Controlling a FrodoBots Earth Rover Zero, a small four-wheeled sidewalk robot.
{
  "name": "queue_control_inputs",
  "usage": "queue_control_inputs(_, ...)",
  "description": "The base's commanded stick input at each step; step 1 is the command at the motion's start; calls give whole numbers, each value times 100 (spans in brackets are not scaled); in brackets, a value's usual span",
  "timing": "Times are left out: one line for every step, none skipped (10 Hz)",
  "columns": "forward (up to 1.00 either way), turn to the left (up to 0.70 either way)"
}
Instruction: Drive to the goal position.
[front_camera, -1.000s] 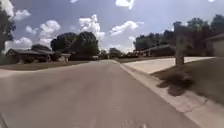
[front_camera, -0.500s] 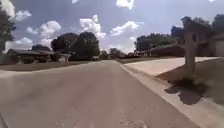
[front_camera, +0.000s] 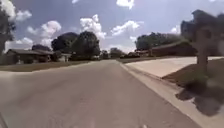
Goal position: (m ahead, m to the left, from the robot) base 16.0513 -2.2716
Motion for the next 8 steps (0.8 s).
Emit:
queue_control_inputs(70,0)
queue_control_inputs(70,0)
queue_control_inputs(70,0)
queue_control_inputs(70,0)
queue_control_inputs(70,0)
queue_control_inputs(70,0)
queue_control_inputs(70,0)
queue_control_inputs(70,0)
